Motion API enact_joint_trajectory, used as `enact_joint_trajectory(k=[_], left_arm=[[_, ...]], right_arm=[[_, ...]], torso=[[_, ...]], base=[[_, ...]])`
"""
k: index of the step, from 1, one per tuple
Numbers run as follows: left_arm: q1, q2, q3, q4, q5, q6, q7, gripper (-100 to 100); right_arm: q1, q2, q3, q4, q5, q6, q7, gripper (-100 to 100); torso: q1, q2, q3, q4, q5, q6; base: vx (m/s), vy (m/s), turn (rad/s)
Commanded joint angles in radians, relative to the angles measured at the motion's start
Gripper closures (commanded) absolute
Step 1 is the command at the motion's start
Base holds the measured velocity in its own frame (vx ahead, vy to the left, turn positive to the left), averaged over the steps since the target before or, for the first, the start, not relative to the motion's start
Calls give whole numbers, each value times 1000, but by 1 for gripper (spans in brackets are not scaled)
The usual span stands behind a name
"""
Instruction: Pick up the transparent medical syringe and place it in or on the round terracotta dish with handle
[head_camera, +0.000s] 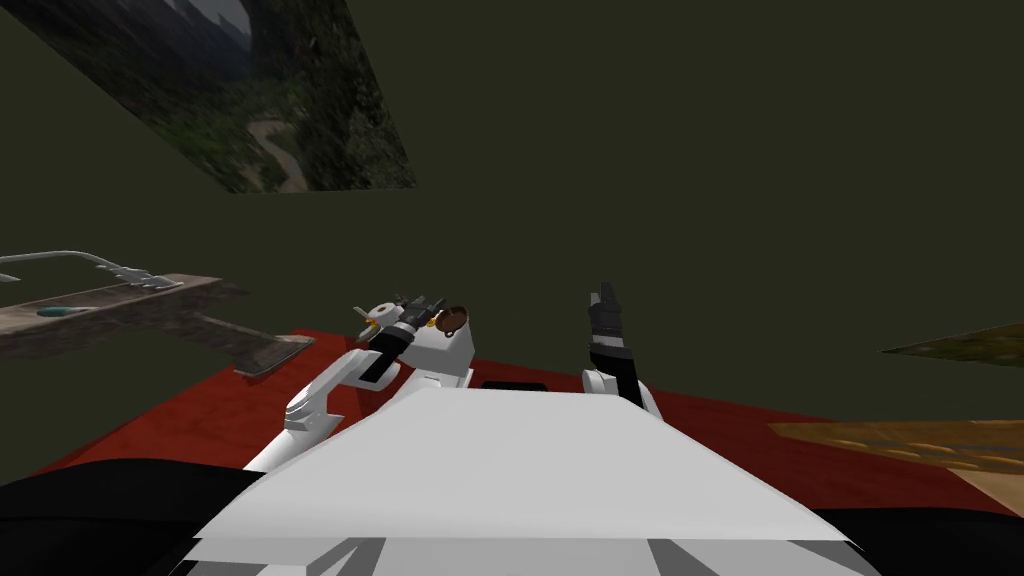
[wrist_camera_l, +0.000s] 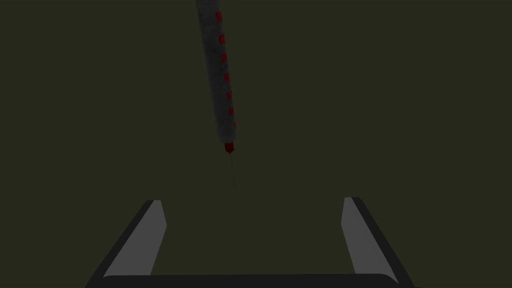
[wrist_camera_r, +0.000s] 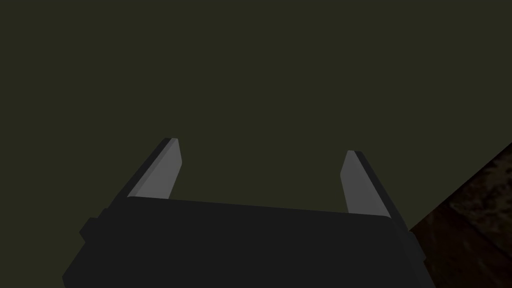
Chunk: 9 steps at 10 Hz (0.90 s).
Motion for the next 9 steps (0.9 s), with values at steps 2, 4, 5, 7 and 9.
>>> enact_joint_trajectory(k=[2,4,5,7,9], left_arm=[[12,60,37,-24,33,44,36,-100],[18,101,63,-35,56,70,59,-100],[21,121,76,-40,67,83,70,-100],[26,161,102,-51,89,108,93,-100],[31,171,109,-56,95,114,97,-100]], right_arm=[[0,0,0,0,0,0,0,0],[0,0,0,0,0,0,0,0],[0,0,0,0,0,0,0,0],[0,0,0,0,0,0,0,0],[0,0,0,0,0,0,0,0]], torso=[[-1,1,1,0,0,0],[-1,2,1,1,0,0],[-1,2,1,0,0,0],[-1,1,1,0,0,0],[-1,1,1,0,0,0]], base=[[-58,-32,-112],[-52,-31,-79],[-42,-38,-77],[-44,-28,-89],[-33,-23,-47]])
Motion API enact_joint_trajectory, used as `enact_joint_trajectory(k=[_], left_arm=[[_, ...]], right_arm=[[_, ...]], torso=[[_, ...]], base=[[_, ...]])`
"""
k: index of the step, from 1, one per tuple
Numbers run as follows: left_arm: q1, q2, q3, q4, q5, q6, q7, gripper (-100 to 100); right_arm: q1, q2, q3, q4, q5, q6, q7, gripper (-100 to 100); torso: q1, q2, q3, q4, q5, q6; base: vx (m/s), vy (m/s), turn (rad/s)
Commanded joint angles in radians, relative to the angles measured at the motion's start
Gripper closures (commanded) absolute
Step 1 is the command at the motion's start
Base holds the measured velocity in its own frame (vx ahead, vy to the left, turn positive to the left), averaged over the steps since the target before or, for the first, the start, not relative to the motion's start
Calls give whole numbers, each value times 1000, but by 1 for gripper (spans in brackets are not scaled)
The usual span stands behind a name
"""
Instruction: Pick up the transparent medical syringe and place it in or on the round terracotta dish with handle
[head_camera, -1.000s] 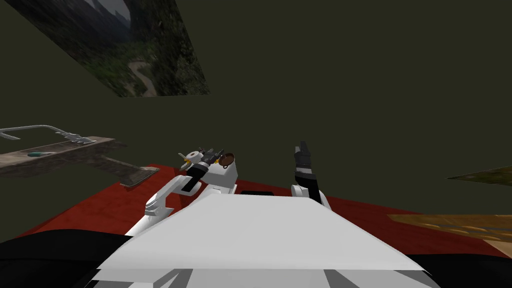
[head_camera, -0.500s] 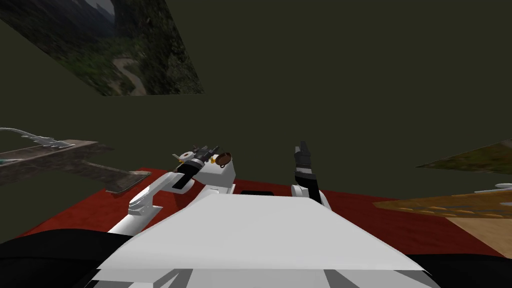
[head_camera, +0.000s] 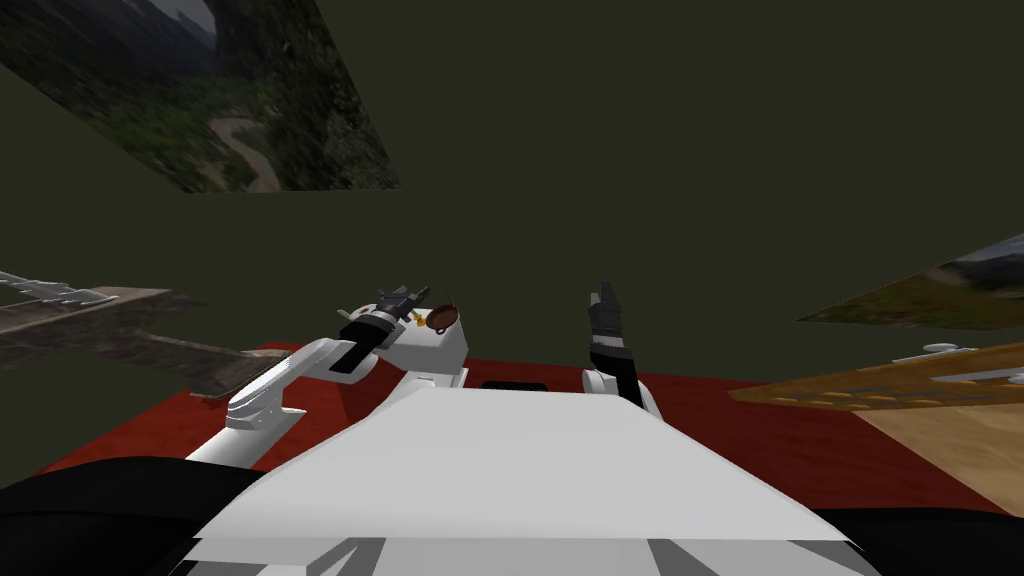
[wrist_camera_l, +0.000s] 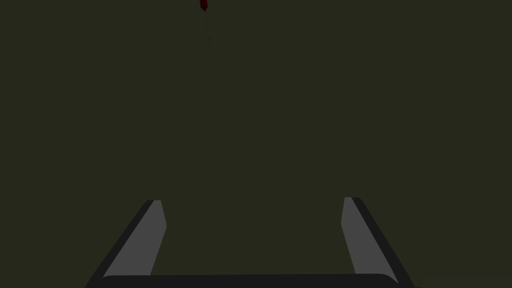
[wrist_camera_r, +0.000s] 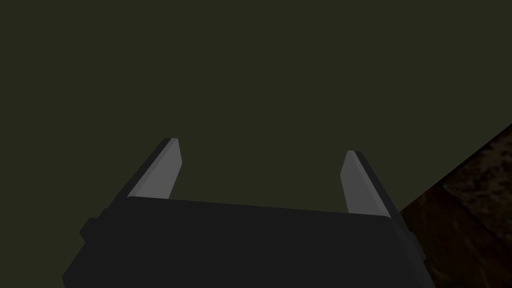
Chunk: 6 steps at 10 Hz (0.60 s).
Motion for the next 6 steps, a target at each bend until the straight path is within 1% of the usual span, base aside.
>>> enact_joint_trajectory(k=[1,6], left_arm=[[0,0,0,0,0,0,0,0],[0,0,0,0,0,0,0,0]], right_arm=[[0,0,0,0,0,0,0,0],[0,0,0,0,0,0,0,0]], torso=[[0,0,0,0,0,0],[1,-2,-1,-1,0,0]], base=[[0,0,0],[0,0,0]])
